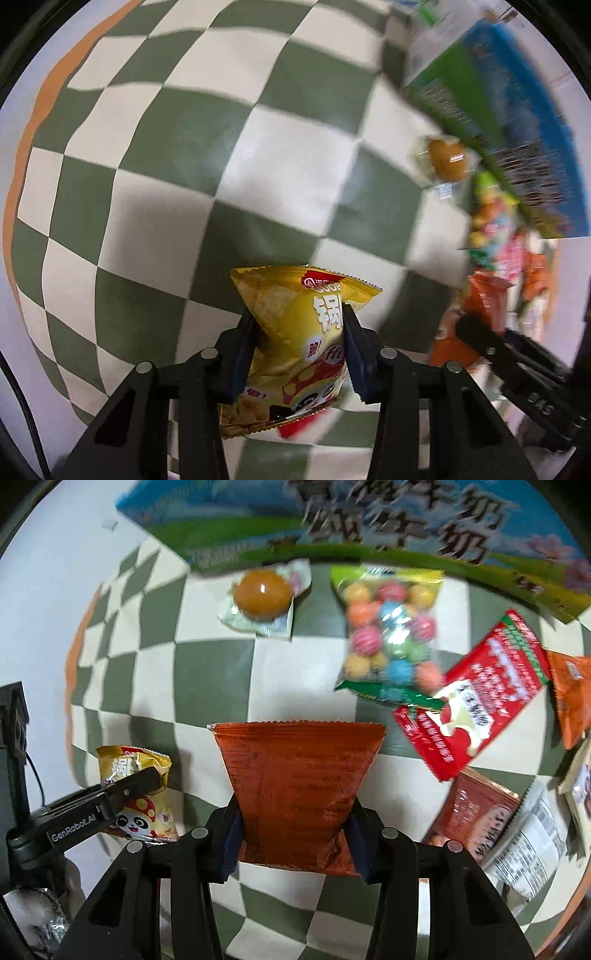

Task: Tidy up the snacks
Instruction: 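Lift both bags into the cardboard box and open both tools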

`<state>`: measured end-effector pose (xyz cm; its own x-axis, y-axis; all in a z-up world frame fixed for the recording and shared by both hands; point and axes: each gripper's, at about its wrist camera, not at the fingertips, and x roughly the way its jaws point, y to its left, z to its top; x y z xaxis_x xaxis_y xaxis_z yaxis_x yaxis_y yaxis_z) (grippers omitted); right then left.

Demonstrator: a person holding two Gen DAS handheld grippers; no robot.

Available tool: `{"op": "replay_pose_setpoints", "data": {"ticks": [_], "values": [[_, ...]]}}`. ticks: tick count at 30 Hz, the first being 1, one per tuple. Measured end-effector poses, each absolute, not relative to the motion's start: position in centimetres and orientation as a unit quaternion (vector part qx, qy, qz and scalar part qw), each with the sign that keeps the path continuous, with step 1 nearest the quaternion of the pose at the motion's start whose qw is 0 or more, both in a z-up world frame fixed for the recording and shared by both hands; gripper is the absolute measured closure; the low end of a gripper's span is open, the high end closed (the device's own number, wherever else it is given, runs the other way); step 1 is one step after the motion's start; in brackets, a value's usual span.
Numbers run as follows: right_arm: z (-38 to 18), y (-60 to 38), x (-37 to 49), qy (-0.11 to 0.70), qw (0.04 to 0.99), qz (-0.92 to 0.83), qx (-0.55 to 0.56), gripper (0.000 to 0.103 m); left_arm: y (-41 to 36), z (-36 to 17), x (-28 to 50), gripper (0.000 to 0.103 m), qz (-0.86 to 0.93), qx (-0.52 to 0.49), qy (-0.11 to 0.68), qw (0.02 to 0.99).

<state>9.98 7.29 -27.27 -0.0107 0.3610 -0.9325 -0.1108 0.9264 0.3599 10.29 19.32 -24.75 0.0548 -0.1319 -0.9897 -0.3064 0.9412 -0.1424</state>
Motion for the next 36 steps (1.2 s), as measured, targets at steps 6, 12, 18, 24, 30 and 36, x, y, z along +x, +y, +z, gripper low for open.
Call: {"op": "replay_pose_setpoints", "data": {"ticks": [6,12,18,24,30,36], "values": [[-20.3,2.0,11.0,0.647,0.727,0.184,0.137,0.053,13.6,-15.2,13.8,0.063,-0.005,-0.188,0.628,0.755],[-13.2,-1.0,15.0,0.590,0.769,0.177,0.170,0.053,9.5,-8.3,20.9,0.063,-0.055,-0.158,0.592,0.788],[-10.6,-2.5,23.3,0.546,0.816,0.125,0.143,0.053,4.9,-7.6,30.2,0.063,-0.068,-0.097,0.598,0.793],[-13.2,-4.4,31.3,0.560,0.818,0.078,0.104,0.053,3.6,-11.2,39.3,0.063,-0.030,-0.042,0.628,0.777],[-17.6,-5.5,37.2,0.593,0.799,0.053,0.086,0.053,4.8,-15.3,45.0,0.062,0.006,-0.015,0.648,0.761],[-21.6,-4.7,40.5,0.606,0.792,0.029,0.064,0.038,4.9,-17.6,47.8,0.027,0.013,0.014,0.649,0.760]]}}
